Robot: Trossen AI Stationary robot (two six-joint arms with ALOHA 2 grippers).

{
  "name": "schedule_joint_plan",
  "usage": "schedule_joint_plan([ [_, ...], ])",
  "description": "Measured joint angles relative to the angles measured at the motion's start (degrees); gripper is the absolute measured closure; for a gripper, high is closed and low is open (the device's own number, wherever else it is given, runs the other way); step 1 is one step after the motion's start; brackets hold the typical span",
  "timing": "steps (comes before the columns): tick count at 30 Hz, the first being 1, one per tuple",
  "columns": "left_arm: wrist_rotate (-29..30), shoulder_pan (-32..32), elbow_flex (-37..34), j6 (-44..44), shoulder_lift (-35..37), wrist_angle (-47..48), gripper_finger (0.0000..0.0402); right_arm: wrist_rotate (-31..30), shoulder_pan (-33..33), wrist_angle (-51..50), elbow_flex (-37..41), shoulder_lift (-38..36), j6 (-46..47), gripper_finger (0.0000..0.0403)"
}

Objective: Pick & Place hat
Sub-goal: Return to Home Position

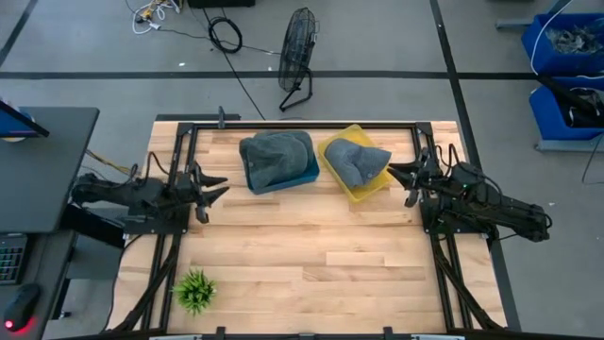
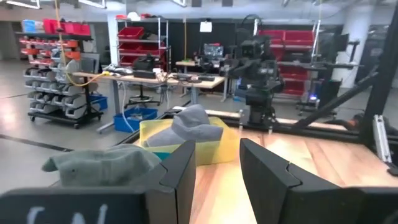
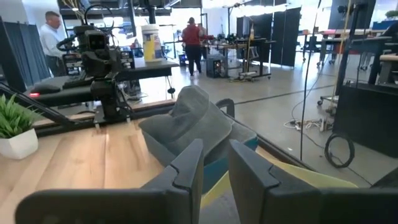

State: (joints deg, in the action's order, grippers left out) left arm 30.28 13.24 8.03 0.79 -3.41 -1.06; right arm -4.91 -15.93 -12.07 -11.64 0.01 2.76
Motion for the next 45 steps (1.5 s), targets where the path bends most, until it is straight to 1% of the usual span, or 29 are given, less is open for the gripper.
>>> schedule_joint_plan([
  [2, -1.97, -0.43, -0.18, 0.22, 1.83, 0.8, 0.0273, 0.0, -0.02, 1.41, 1.44, 0.0, 0.0, 0.0323],
  [5, -6.03, -0.94, -2.23, 0.32, 3.31, -0.58, 0.0273, 0.0, -0.01, 3.72, 3.72, 0.0, 0.0, 0.0323],
  [8, -6.53, -1.67, -4.99, 0.44, 3.11, -3.02, 0.0273, 0.1, 0.0, 6.11, 5.04, 0.0, -0.03, 0.0323],
  [11, -6.52, -2.67, -7.52, 0.37, 3.13, -4.81, 0.0273, 1.02, 0.0, 6.35, 5.14, -0.02, -0.87, 0.0323],
  [18, -9.5, -4.13, -7.48, 0.5, 3.12, -5.49, 0.0273, 1.4, 0.0, 3.68, 5.83, -0.02, 1.33, 0.0323],
  [23, -9.55, -4.13, -7.48, 3.39, 3.06, -3.8, 0.0273, 1.63, 0.01, 5.36, 8.17, -0.02, 2.56, 0.0323],
  [27, -9.58, -4.13, -7.48, 4.88, 3.05, -3.59, 0.0273, 4.68, 0.03, 12.51, 10.49, -0.02, 1.12, 0.0323],
  [34, -9.57, -4.13, -7.48, 4.99, 3.05, -3.64, 0.0273, 5.42, 0.03, 12.46, 10.8, 0.46, -0.82, 0.0323],
  [36, -9.57, -4.13, -7.5, 5.0, 3.05, -3.67, 0.0273, 5.42, 0.03, 12.48, 10.8, 0.46, 0.64, 0.0323],
  [40, -9.56, -4.13, -7.5, 5.01, 3.05, -3.72, 0.0273, 5.42, 0.03, 12.48, 10.8, 0.48, 6.53, 0.0323],
  [45, -9.55, -4.13, -7.52, 5.01, 3.05, -3.74, 0.0273, 5.42, 0.03, 12.48, 10.78, 0.48, 7.23, 0.0323],
])
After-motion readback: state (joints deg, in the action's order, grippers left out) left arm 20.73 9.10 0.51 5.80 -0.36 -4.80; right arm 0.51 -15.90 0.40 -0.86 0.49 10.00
